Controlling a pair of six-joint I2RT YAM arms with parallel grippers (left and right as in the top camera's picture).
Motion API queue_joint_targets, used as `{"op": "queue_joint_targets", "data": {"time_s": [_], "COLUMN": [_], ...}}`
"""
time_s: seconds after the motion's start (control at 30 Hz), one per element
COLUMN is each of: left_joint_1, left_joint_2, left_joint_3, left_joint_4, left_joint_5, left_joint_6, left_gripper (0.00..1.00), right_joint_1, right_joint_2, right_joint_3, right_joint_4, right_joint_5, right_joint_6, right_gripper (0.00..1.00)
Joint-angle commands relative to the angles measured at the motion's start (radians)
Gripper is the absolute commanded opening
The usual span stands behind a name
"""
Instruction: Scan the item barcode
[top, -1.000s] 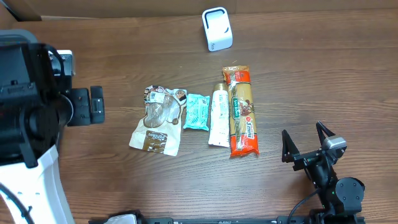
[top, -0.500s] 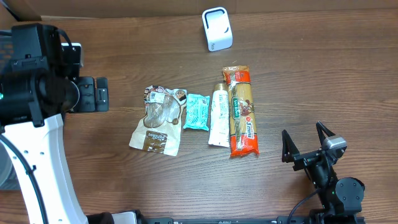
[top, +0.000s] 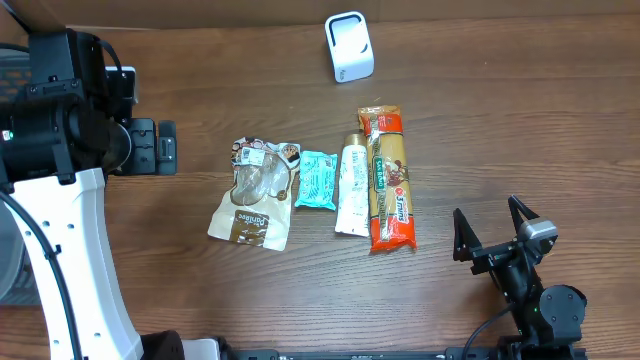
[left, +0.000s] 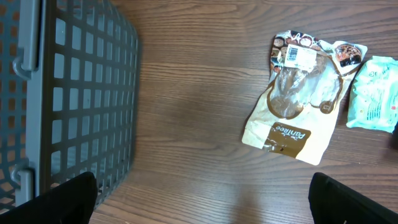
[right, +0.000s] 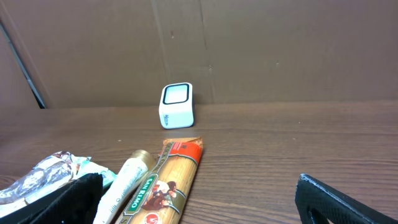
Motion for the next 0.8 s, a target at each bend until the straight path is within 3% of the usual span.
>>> {"op": "queue_joint_targets", "data": {"time_s": [0.0,0.33,0.5,0.67,0.77], "left_joint_1": [0.005,0.005,0.005,0.005,0.005], "left_joint_2": [0.003,0.003,0.003,0.003,0.003], "left_joint_3": [-0.006,-0.006,-0.006,-0.006,-0.006], "left_joint_4": [0.001,0.001,0.001,0.001,0.001], "left_joint_5": [0.008,0.008,0.008,0.008,0.008], "left_joint_6": [0.019,0.019,0.019,0.019,0.019], "left_gripper": [0.99,1.0,1.0,1.0,1.0], "right_joint_1": [-0.002,-0.002,-0.002,-0.002,-0.002], "right_joint_2": [-0.007,0.081,0.301,0.61,0.843], "right_joint_3": [-0.011,0.035,0.193,0.491,0.755], "right_joint_4": [0.004,0.002,-0.009,-0.212,-0.474], "right_joint_5": [-0.006,-0.178,-0.283,-0.402,-0.444], "right_joint_6": [0.003,0.082,0.105,0.103,0.06], "right_gripper": [1.0,1.0,1.0,1.0,1.0]}}
